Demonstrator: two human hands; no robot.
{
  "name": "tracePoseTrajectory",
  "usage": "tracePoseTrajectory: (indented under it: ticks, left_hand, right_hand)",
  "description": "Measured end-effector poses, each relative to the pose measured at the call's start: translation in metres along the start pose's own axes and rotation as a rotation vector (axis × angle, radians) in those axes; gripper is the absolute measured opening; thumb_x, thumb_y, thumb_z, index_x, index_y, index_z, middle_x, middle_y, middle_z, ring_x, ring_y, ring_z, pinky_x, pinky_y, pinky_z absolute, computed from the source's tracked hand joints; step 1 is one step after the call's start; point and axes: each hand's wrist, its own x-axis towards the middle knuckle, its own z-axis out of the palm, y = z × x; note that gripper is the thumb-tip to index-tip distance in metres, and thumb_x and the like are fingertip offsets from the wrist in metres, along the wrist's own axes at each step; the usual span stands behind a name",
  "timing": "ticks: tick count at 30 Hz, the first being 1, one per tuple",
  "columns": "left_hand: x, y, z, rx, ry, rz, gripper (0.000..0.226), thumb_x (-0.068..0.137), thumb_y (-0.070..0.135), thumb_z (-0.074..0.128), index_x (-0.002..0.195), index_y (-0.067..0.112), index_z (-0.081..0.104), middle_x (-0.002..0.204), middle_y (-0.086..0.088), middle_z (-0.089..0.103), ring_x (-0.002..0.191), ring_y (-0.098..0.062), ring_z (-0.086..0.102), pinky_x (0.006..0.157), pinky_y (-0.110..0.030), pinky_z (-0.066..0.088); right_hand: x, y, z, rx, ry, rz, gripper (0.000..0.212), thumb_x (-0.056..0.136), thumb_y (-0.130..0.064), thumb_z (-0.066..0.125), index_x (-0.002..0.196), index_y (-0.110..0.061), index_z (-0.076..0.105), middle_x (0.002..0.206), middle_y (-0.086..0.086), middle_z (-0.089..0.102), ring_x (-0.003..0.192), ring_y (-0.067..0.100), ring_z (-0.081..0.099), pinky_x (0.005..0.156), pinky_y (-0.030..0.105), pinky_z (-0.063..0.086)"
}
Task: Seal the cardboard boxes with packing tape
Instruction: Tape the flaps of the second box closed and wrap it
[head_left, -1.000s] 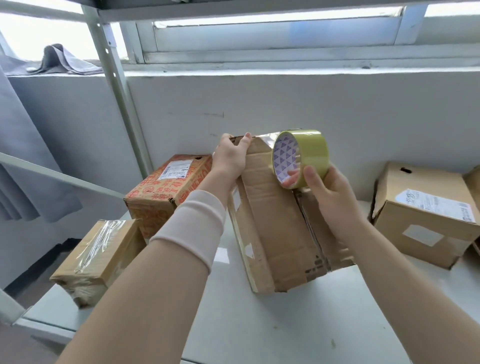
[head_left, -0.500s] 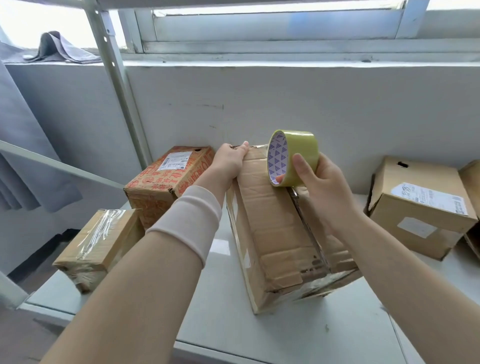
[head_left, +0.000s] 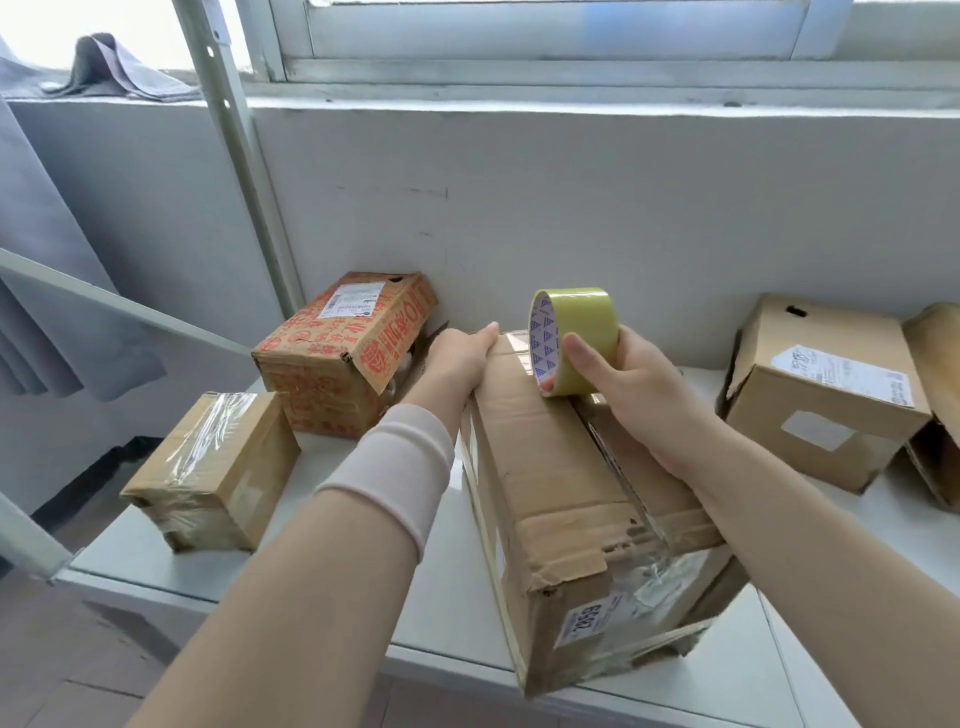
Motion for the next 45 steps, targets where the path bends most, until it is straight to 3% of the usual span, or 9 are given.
tracePoseTrajectory:
  ticks: [4, 11, 17, 21, 26, 30, 34, 41, 45]
  left_hand:
    - [-0.004, 0.003, -0.004, 0.065, 0.034, -0.032, 0.056, 0.096, 0.041, 0.049, 0.126, -0.006, 0.048, 0.125, -0.019, 0.055, 0.113, -0.037, 0.054, 0.093, -0.038, 0.044]
    - [-0.009, 0.008, 0.0, 0.042, 0.034, -0.058, 0.059, 0.095, 0.041, 0.051, 0.13, -0.005, 0.044, 0.13, -0.019, 0.052, 0.117, -0.036, 0.051, 0.1, -0.042, 0.043]
    - [-0.012, 0.008, -0.004, 0.01, 0.071, -0.091, 0.059, 0.092, 0.042, 0.056, 0.127, -0.006, 0.048, 0.128, -0.02, 0.054, 0.117, -0.037, 0.052, 0.1, -0.043, 0.043]
    - [-0.013, 0.009, 0.001, 0.0, 0.079, -0.083, 0.059, 0.093, 0.04, 0.057, 0.129, -0.005, 0.047, 0.131, -0.018, 0.052, 0.119, -0.036, 0.051, 0.101, -0.042, 0.042]
    - [-0.014, 0.009, 0.002, -0.005, 0.092, -0.09, 0.058, 0.094, 0.04, 0.055, 0.13, -0.005, 0.046, 0.133, -0.018, 0.052, 0.121, -0.036, 0.049, 0.101, -0.04, 0.04]
    - [-0.018, 0.011, 0.002, 0.004, 0.102, -0.081, 0.063, 0.092, 0.041, 0.056, 0.135, -0.003, 0.042, 0.136, -0.017, 0.049, 0.124, -0.036, 0.047, 0.104, -0.041, 0.038]
    - [-0.017, 0.01, 0.001, 0.001, 0.113, -0.082, 0.065, 0.092, 0.042, 0.057, 0.136, -0.004, 0.041, 0.137, -0.018, 0.048, 0.125, -0.036, 0.047, 0.104, -0.042, 0.038]
    - [-0.02, 0.015, 0.009, 0.053, 0.119, -0.063, 0.06, 0.093, 0.04, 0.056, 0.132, -0.006, 0.044, 0.134, -0.018, 0.05, 0.123, -0.035, 0.048, 0.099, -0.037, 0.038]
    - [-0.018, 0.013, 0.011, 0.049, 0.12, -0.064, 0.062, 0.093, 0.04, 0.056, 0.133, -0.005, 0.043, 0.136, -0.017, 0.049, 0.124, -0.035, 0.047, 0.1, -0.037, 0.036]
  right_hand:
    - [-0.021, -0.021, -0.007, 0.027, 0.049, 0.016, 0.027, 0.091, -0.034, 0.053, 0.088, -0.008, 0.058, 0.062, -0.002, 0.066, 0.046, -0.004, 0.059, 0.044, 0.007, 0.041]
    - [-0.062, -0.015, -0.019, -0.082, -0.041, -0.004, 0.035, 0.077, -0.045, 0.051, 0.102, -0.022, 0.057, 0.08, -0.007, 0.074, 0.079, 0.0, 0.068, 0.07, 0.008, 0.047]
    - [-0.079, -0.033, -0.026, -0.053, 0.154, 0.012, 0.036, 0.08, -0.048, 0.052, 0.084, -0.014, 0.063, 0.059, -0.007, 0.069, 0.052, -0.001, 0.058, 0.051, 0.01, 0.045]
    - [-0.101, -0.04, -0.037, 0.111, 0.066, 0.122, 0.042, 0.069, -0.046, 0.053, 0.096, -0.016, 0.065, 0.073, 0.003, 0.074, 0.064, 0.011, 0.068, 0.059, 0.024, 0.053]
    - [-0.12, -0.024, -0.024, 0.124, 0.082, 0.031, 0.064, 0.06, -0.069, 0.067, 0.089, -0.012, 0.063, 0.071, 0.007, 0.071, 0.067, 0.011, 0.067, 0.061, 0.014, 0.05]
    - [-0.124, -0.033, -0.022, 0.132, 0.183, 0.049, 0.038, 0.069, -0.048, 0.06, 0.092, -0.017, 0.06, 0.061, 0.0, 0.07, 0.056, 0.005, 0.065, 0.053, 0.011, 0.047]
    - [-0.134, -0.05, -0.027, 0.075, 0.246, 0.096, 0.042, 0.059, -0.049, 0.054, 0.086, -0.019, 0.061, 0.053, -0.002, 0.067, 0.045, 0.001, 0.06, 0.043, 0.008, 0.041]
    - [-0.157, -0.05, -0.036, -0.023, 0.216, 0.188, 0.054, 0.053, -0.063, 0.048, 0.083, -0.02, 0.063, 0.056, 0.0, 0.068, 0.049, 0.005, 0.061, 0.056, 0.025, 0.05]
    - [-0.163, -0.048, -0.04, -0.08, 0.146, 0.258, 0.056, 0.052, -0.064, 0.045, 0.08, -0.02, 0.064, 0.055, -0.001, 0.069, 0.046, 0.003, 0.06, 0.055, 0.023, 0.046]
